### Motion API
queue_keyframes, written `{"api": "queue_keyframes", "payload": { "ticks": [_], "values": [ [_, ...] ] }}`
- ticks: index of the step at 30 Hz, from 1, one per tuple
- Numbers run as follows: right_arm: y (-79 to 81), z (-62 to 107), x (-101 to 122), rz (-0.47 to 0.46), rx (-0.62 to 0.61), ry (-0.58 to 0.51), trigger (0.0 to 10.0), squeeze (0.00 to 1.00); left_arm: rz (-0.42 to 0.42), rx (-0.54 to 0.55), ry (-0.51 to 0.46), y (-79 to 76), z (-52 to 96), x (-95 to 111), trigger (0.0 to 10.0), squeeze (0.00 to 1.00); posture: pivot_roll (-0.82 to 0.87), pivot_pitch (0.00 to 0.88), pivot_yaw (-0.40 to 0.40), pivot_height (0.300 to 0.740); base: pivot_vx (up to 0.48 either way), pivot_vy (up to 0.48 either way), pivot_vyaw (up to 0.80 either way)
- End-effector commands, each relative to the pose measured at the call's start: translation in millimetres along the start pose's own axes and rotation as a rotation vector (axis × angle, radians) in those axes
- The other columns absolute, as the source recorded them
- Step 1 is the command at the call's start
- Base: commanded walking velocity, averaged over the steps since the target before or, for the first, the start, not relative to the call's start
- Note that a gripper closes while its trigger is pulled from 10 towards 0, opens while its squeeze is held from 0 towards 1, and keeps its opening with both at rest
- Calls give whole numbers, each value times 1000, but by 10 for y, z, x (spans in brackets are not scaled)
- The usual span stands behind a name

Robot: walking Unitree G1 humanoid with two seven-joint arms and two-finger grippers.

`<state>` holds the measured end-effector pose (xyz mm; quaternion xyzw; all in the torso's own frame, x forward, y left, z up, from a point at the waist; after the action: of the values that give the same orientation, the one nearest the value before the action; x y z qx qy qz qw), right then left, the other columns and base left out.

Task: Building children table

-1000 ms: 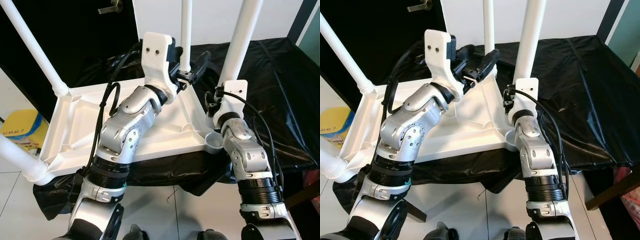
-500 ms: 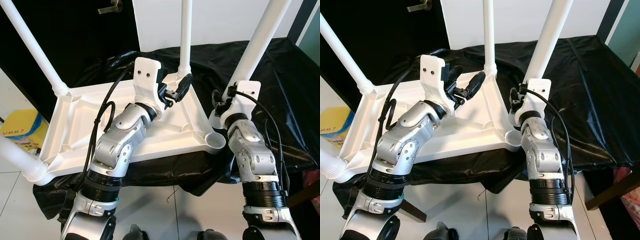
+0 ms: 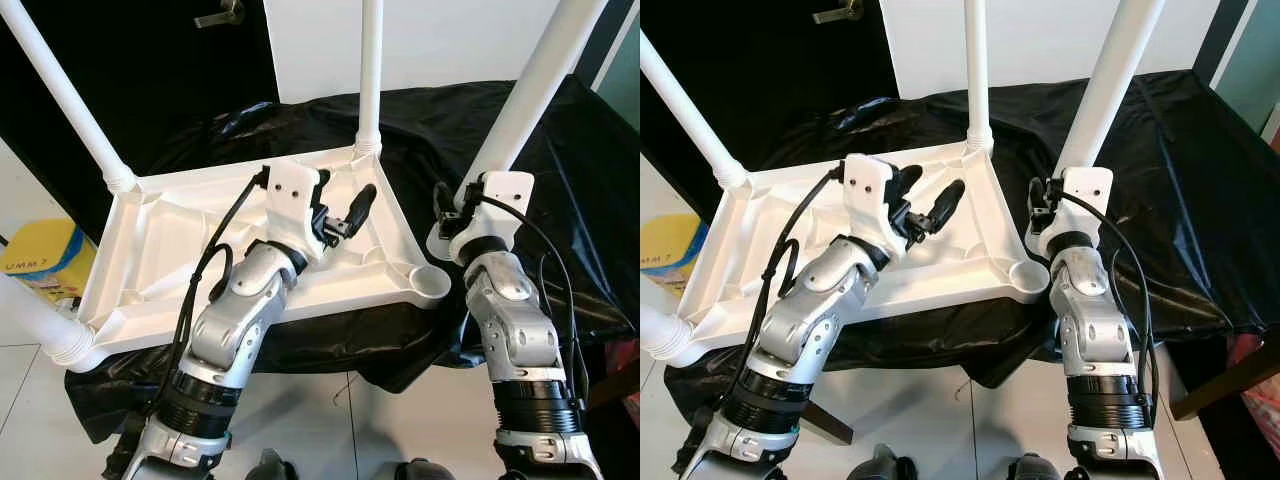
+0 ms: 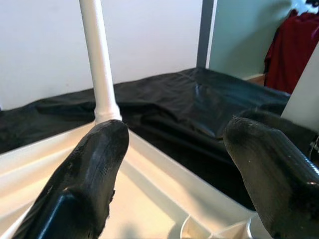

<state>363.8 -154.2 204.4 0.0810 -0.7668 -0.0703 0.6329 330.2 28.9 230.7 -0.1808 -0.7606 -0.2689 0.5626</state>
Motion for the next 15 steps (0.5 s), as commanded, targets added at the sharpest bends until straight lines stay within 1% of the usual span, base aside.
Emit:
{"api": "queue_keyframes", "payload": {
  "ticks": [1,3,5,6,8,9,11,13,14,15],
  "values": [
    [67,27,38,11,41,-24,10000,0,-42,-202,-45,-245,61,22,10000,0,-89,74,57,740,0,0,0],
    [97,47,7,21,65,-17,10000,0,-67,-253,-35,-327,112,-41,10000,0,-91,76,57,740,0,0,0],
    [103,52,1,24,69,-17,10000,0,-70,-262,-33,-343,122,-55,10000,0,-91,76,57,740,0,0,0],
    [121,58,-13,22,81,-15,10000,0,-66,-291,-22,-378,141,-90,10000,0,-91,76,57,740,0,0,0],
    [121,58,-13,22,81,-15,10000,0,-66,-291,-22,-378,141,-90,10000,0,-91,76,57,740,0,0,0],
    [145,66,-34,25,96,-9,10000,0,-49,-320,-1,-413,166,-147,10000,0,-91,76,57,740,0,0,0],
    [145,66,-34,25,96,-9,10000,0,-49,-320,-1,-413,166,-147,10000,0,-91,76,57,740,0,0,0],
    [196,102,-85,31,130,10,10000,0,-22,-389,47,-491,247,-268,10000,0,-96,89,55,740,0,0,0],
    [196,102,-85,31,130,10,10000,0,-22,-389,47,-491,247,-268,10000,0,-96,89,55,740,0,0,0],
    [210,127,-116,31,141,20,10000,0,-32,-421,60,-529,288,-307,10000,0,-97,90,55,740,0,0,0]
  ]
}}
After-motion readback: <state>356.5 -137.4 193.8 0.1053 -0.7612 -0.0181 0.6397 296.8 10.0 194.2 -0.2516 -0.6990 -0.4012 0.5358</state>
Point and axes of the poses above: a point about 5 cm out from each wrist's last joint towards the gripper, its own z axis pointing back from the gripper into the wrist, its own x axis along the axis of the wrist's last joint, y = z × x, the point moved 5 cm from there along -z, pointing out of the wrist towards the gripper, and after that the axes turned 10 degrees about -z, right-handed, at the moved point
